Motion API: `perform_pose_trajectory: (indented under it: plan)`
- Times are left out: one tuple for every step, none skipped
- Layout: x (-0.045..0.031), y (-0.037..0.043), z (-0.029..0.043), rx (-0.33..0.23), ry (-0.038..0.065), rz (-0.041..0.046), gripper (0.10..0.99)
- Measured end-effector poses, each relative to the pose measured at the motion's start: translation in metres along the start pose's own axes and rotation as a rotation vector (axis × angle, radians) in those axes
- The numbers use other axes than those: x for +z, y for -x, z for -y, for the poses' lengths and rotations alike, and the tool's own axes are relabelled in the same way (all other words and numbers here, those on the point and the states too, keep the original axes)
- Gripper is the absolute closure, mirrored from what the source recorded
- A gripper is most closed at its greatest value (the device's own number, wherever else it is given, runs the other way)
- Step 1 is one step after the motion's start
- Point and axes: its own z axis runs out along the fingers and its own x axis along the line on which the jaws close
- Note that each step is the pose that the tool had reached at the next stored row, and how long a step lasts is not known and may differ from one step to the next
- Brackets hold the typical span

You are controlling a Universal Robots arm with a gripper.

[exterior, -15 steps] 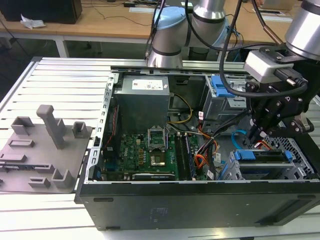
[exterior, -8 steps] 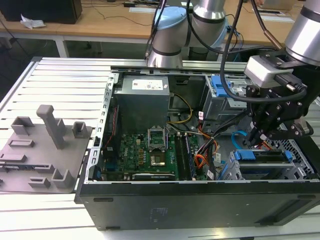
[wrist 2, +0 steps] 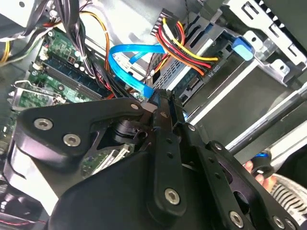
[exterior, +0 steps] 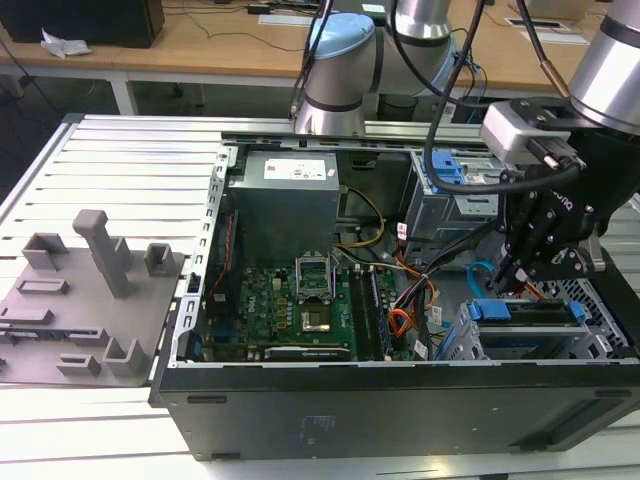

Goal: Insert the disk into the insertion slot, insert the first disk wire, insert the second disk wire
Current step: 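Insert the second disk wire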

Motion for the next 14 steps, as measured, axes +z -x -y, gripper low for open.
perform_pose_trajectory:
  plan:
    - [0.0001, 0.0, 0.0002, 0.012, 0.001, 0.0005, 0.922]
    - [0.0001, 0.0, 0.0002, 0.016, 0.001, 0.0007, 0.922]
    - [0.0001, 0.0, 0.0002, 0.016, 0.001, 0.0008, 0.922]
    - [0.0001, 0.0, 0.0002, 0.016, 0.001, 0.0007, 0.922]
    - [0.0001, 0.0, 0.0002, 0.016, 0.001, 0.0007, 0.922]
    - [0.0001, 0.0, 0.0002, 0.016, 0.001, 0.0007, 0.922]
    - [0.0001, 0.0, 0.0003, 0.017, 0.001, 0.0008, 0.922]
    - [0.0, -0.0002, 0.002, 0.016, 0.001, 0.0008, 0.922]
    - [0.0, -0.0003, 0.0036, 0.017, 0.001, 0.0008, 0.922]
    - [-0.0001, -0.0003, 0.0051, 0.017, 0.001, 0.0007, 0.922]
    - [-0.0003, -0.0006, 0.0083, 0.016, 0.001, 0.0007, 0.922]
    - [-0.0004, -0.0006, 0.0101, 0.016, 0.001, 0.0007, 0.922]
    - [-0.0004, -0.0009, 0.0108, 0.017, 0.001, 0.0007, 0.922]
    - [-0.0004, -0.0013, 0.0113, 0.016, 0.001, 0.0008, 0.922]
